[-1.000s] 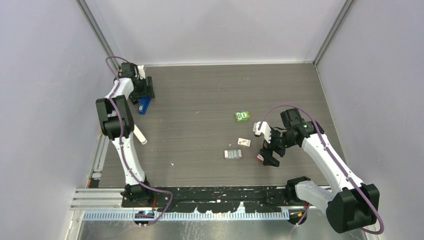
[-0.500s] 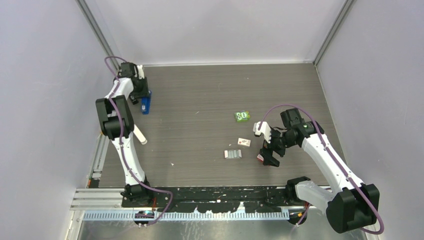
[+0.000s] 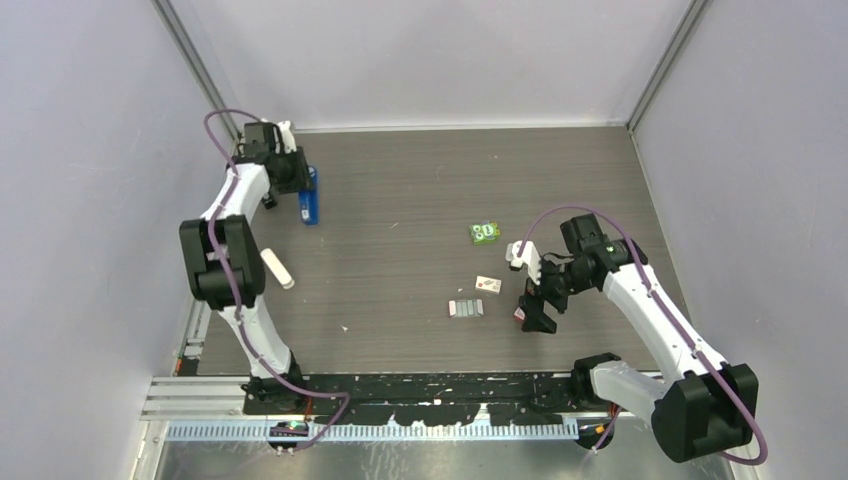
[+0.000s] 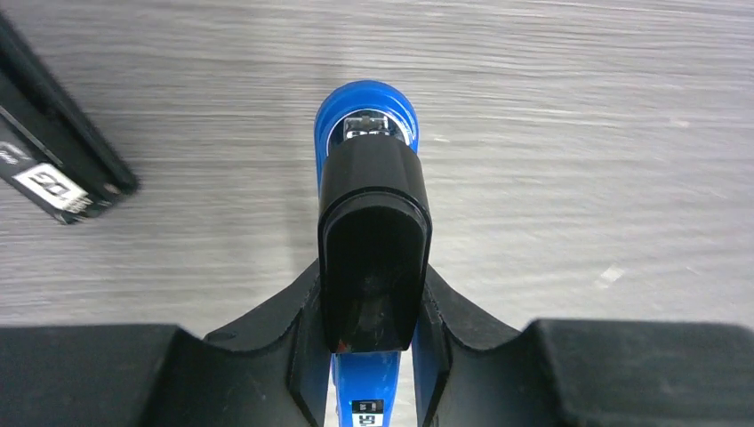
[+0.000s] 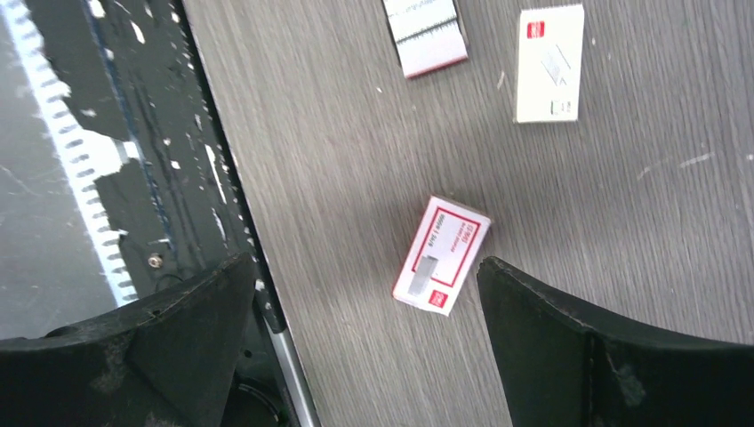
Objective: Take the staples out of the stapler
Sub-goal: Pick up the stapler from the center of the board.
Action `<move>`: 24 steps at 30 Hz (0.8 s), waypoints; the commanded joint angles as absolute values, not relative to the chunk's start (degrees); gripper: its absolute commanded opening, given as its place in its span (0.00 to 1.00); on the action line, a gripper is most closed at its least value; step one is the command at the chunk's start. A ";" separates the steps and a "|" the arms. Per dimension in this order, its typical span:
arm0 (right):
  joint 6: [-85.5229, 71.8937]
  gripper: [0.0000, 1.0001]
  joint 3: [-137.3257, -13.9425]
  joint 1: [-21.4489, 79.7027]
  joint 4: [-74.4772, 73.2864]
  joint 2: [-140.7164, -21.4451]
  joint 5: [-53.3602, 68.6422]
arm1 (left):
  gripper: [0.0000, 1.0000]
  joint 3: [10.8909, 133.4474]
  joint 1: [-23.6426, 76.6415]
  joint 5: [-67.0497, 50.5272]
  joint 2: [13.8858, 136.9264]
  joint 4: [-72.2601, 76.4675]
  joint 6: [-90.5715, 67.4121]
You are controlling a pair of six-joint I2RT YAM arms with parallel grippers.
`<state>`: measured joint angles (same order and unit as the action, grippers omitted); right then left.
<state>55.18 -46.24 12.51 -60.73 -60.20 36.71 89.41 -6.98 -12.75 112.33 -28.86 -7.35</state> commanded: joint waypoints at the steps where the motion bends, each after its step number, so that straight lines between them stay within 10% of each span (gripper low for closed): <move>1: 55.33 0.99 -50.88 12.64 -63.02 -61.14 46.04 | 0.00 84.56 -1.73 -19.22 97.01 -22.57 -10.34; 13: 37.15 0.97 -69.17 14.19 -60.99 -68.37 60.13 | 0.00 56.03 13.14 -26.64 69.14 -8.42 -19.34; 24: -6.32 0.94 -69.84 23.36 -28.56 -77.78 54.56 | 0.00 36.96 29.33 -16.06 49.19 4.95 -30.01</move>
<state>9.04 -68.86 21.47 -39.83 -75.72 54.87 37.98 25.08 -20.01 53.04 -6.61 -25.74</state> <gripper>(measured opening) 0.937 0.338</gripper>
